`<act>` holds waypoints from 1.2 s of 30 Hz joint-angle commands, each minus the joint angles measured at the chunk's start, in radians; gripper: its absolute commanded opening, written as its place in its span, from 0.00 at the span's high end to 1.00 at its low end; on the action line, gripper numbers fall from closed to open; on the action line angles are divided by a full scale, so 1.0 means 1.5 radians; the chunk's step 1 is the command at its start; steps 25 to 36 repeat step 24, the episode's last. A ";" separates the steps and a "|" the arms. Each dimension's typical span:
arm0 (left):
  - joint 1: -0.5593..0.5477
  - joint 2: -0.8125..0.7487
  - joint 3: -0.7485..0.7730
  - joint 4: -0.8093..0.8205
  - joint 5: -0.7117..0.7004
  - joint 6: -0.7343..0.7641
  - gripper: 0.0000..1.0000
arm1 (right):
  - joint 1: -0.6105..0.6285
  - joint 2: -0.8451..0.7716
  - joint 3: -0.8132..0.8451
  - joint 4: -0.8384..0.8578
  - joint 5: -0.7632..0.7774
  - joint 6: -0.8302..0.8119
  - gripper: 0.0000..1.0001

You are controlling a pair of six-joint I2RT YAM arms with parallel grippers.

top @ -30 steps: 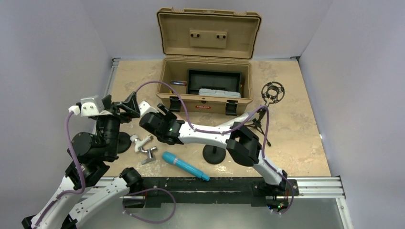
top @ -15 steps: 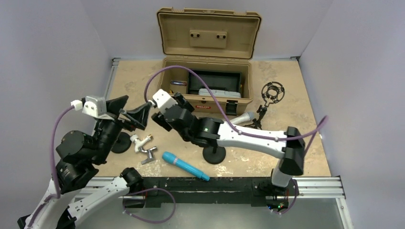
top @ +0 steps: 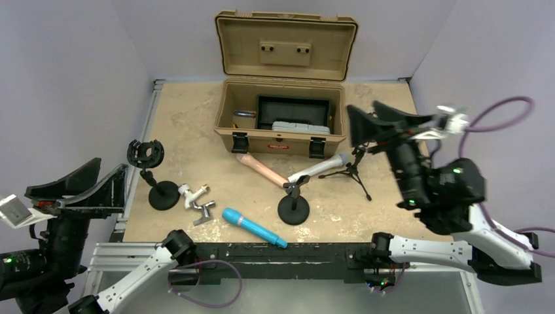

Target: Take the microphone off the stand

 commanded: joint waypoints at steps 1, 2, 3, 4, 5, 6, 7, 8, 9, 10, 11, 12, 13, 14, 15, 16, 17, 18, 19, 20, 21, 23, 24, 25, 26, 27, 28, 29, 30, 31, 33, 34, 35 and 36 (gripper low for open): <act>0.000 0.027 0.025 0.010 0.017 0.037 0.06 | 0.002 -0.065 -0.050 -0.001 0.055 0.021 0.21; 0.000 0.032 0.033 0.007 0.018 0.041 0.05 | 0.002 -0.084 -0.054 -0.007 0.064 0.026 0.20; 0.000 0.035 0.040 0.003 0.019 0.045 0.06 | 0.002 -0.102 -0.056 -0.012 0.073 0.033 0.18; 0.000 0.036 0.044 0.002 0.020 0.048 0.06 | 0.002 -0.116 -0.057 -0.016 0.086 0.039 0.18; 0.000 0.034 0.046 0.002 0.022 0.051 0.06 | 0.002 -0.128 -0.057 -0.025 0.097 0.047 0.18; 0.000 0.032 0.046 0.002 0.025 0.054 0.05 | 0.002 -0.137 -0.056 -0.036 0.104 0.053 0.17; 0.000 0.028 0.046 0.004 0.026 0.056 0.05 | 0.002 -0.145 -0.055 -0.044 0.118 0.057 0.17; 0.000 0.024 0.046 0.004 0.026 0.058 0.05 | 0.002 -0.149 -0.051 -0.056 0.131 0.070 0.17; 0.000 0.021 0.046 0.003 0.026 0.058 0.05 | 0.002 -0.152 -0.047 -0.065 0.144 0.085 0.16; 0.000 0.017 0.045 0.003 0.026 0.059 0.05 | 0.002 -0.154 -0.043 -0.087 0.156 0.095 0.16; 0.000 0.014 0.045 0.002 0.026 0.059 0.05 | 0.002 -0.157 -0.037 -0.101 0.164 0.105 0.16; 0.000 0.010 0.046 0.002 0.028 0.059 0.05 | 0.002 -0.161 -0.033 -0.112 0.169 0.112 0.15; 0.000 0.008 0.046 0.000 0.028 0.059 0.05 | 0.002 -0.167 -0.029 -0.119 0.173 0.117 0.15; 0.000 0.004 0.048 -0.002 0.029 0.059 0.05 | 0.002 -0.175 -0.026 -0.123 0.173 0.117 0.14; 0.000 0.003 0.049 -0.005 0.029 0.060 0.05 | 0.002 -0.184 -0.025 -0.121 0.177 0.116 0.14; 0.000 0.001 0.050 -0.007 0.029 0.061 0.05 | 0.002 -0.193 -0.029 -0.113 0.183 0.112 0.14; 0.000 -0.001 0.050 -0.009 0.028 0.062 0.05 | 0.002 -0.200 -0.032 -0.103 0.190 0.109 0.13; 0.000 -0.004 0.049 -0.008 0.026 0.064 0.05 | 0.002 -0.206 -0.031 -0.097 0.197 0.108 0.11; 0.000 -0.005 0.048 -0.009 0.026 0.065 0.05 | 0.002 -0.209 -0.027 -0.098 0.211 0.113 0.05; 0.000 -0.006 0.047 -0.010 0.025 0.066 0.05 | 0.002 -0.214 -0.020 -0.114 0.194 0.117 0.04; 0.000 -0.008 0.046 -0.009 0.024 0.066 0.05 | 0.002 -0.220 -0.029 -0.101 0.176 0.109 0.02; 0.000 -0.011 0.044 -0.010 0.026 0.064 0.05 | 0.002 -0.224 -0.033 -0.094 0.204 0.072 0.01; 0.000 -0.012 0.044 -0.012 0.027 0.063 0.05 | 0.002 -0.220 -0.018 -0.122 0.200 0.102 0.01; 0.000 -0.012 0.044 -0.012 0.027 0.063 0.05 | 0.002 -0.220 -0.018 -0.122 0.200 0.102 0.01; 0.000 -0.012 0.044 -0.012 0.027 0.063 0.05 | 0.002 -0.220 -0.018 -0.122 0.200 0.102 0.01; 0.000 -0.012 0.044 -0.012 0.027 0.063 0.05 | 0.002 -0.220 -0.018 -0.122 0.200 0.102 0.01; 0.000 -0.012 0.044 -0.012 0.027 0.063 0.05 | 0.002 -0.220 -0.018 -0.122 0.200 0.102 0.01; 0.000 -0.012 0.044 -0.012 0.027 0.063 0.05 | 0.002 -0.220 -0.018 -0.122 0.200 0.102 0.01; 0.000 -0.012 0.044 -0.012 0.027 0.063 0.05 | 0.002 -0.220 -0.018 -0.122 0.200 0.102 0.01; 0.000 -0.012 0.044 -0.012 0.027 0.063 0.05 | 0.002 -0.220 -0.018 -0.122 0.200 0.102 0.01; 0.000 -0.012 0.044 -0.012 0.027 0.063 0.05 | 0.002 -0.220 -0.018 -0.122 0.200 0.102 0.01; 0.000 -0.012 0.044 -0.012 0.027 0.063 0.05 | 0.002 -0.220 -0.018 -0.122 0.200 0.102 0.01; 0.000 -0.012 0.044 -0.012 0.027 0.063 0.05 | 0.002 -0.220 -0.018 -0.122 0.200 0.102 0.01; 0.000 -0.012 0.044 -0.012 0.027 0.063 0.05 | 0.002 -0.220 -0.018 -0.122 0.200 0.102 0.01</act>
